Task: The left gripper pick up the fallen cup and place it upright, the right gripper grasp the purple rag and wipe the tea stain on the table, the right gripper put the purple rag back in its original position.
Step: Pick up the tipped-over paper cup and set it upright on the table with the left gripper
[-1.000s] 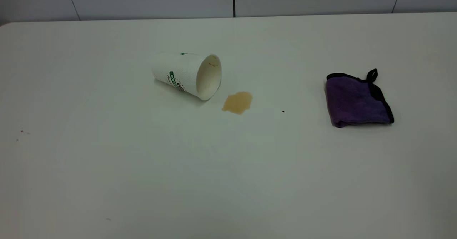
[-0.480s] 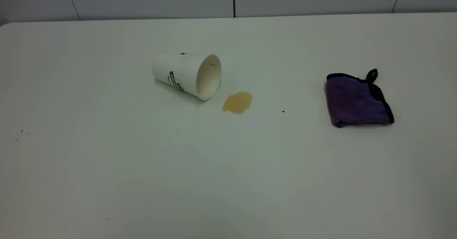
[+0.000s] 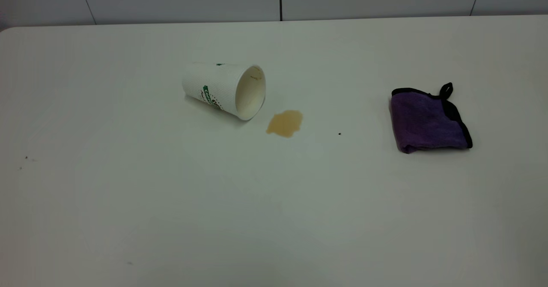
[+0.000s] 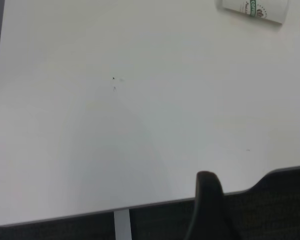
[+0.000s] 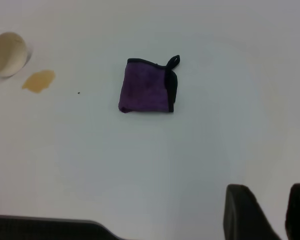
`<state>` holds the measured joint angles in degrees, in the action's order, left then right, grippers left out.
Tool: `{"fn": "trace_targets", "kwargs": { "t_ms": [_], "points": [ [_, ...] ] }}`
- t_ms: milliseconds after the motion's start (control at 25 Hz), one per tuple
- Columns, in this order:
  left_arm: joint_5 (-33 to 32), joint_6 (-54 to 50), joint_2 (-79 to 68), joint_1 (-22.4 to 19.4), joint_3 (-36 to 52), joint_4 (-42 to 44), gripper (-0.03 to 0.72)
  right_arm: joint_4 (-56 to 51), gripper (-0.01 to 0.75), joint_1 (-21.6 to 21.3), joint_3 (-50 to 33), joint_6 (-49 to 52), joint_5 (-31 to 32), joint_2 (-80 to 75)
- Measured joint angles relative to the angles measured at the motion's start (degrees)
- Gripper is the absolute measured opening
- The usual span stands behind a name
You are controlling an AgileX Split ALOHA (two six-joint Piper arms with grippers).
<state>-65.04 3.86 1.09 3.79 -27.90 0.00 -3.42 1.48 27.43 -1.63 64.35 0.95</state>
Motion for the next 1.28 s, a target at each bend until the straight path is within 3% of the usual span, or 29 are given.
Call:
{"fn": "trace_targets", "kwargs": {
  "t_ms": [320,560,1080,1280],
  "points": [
    [0.42,0.05,-1.37,0.0,0.0,1.03,0.53,0.0,0.243,0.0,0.0,0.0,0.0,0.0],
    [2.68,0.05,-13.6,0.0,-0.52,1.4,0.53,0.0,0.243,0.0,0.0,0.0,0.0,0.0],
    [33.28,0.1,-53.14,0.27,-0.8,0.83,0.53,0.0,0.243,0.0,0.0,0.0,0.0,0.0],
    [41.06,0.1,-67.29,4.98,-2.77,1.16,0.53,0.0,0.243,0.0,0.0,0.0,0.0,0.0]
  ]
}}
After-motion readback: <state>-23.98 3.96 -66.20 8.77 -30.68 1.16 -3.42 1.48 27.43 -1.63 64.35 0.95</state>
